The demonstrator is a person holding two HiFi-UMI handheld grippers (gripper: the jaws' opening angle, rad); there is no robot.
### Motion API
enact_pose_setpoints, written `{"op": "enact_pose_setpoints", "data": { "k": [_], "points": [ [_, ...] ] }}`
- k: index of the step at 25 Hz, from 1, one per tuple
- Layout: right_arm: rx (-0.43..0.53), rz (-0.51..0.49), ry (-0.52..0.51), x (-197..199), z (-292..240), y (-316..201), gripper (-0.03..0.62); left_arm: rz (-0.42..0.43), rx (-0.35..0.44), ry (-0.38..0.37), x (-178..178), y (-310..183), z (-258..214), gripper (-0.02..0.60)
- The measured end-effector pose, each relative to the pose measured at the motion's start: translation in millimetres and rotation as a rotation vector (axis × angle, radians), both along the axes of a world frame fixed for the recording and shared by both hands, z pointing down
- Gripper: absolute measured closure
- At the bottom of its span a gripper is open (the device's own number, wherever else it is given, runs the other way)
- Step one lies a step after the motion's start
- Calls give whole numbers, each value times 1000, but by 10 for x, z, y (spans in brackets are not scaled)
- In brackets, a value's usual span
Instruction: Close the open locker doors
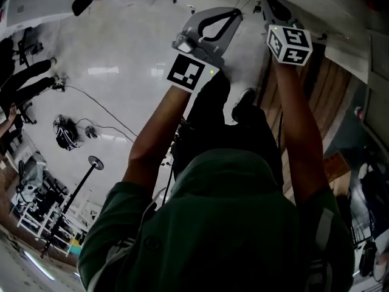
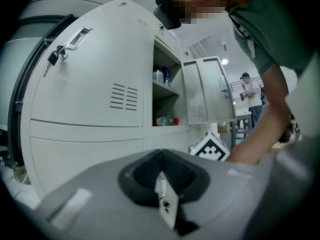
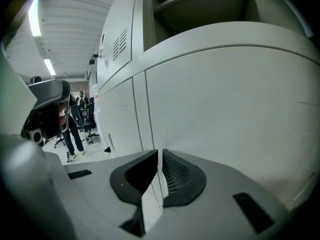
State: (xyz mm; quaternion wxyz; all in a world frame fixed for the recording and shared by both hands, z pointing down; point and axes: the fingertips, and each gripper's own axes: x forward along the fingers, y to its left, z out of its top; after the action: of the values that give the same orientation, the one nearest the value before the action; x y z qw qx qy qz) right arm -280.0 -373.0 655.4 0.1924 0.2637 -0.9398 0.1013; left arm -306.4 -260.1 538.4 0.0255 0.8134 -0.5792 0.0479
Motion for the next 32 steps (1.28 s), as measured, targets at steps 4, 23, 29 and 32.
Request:
{"op": "enact_pose_setpoints", "data": {
  "k": [4,23,29,32],
  "points": [
    [-10,13,-7,-16,104,247,565,16,55,-60,-90,260,14,578],
    [111,-106,-168,511,-1778,1155,565,2,158,-10,425,467,-1513,578],
    [136,-92,-190,1189,-2408,1276,565,16,160,-6,888,460,-2034,578],
    [148,-61,-187,1539,-2599,1322,565,61,159,-12,1175,473,-2215,580]
  ]
}}
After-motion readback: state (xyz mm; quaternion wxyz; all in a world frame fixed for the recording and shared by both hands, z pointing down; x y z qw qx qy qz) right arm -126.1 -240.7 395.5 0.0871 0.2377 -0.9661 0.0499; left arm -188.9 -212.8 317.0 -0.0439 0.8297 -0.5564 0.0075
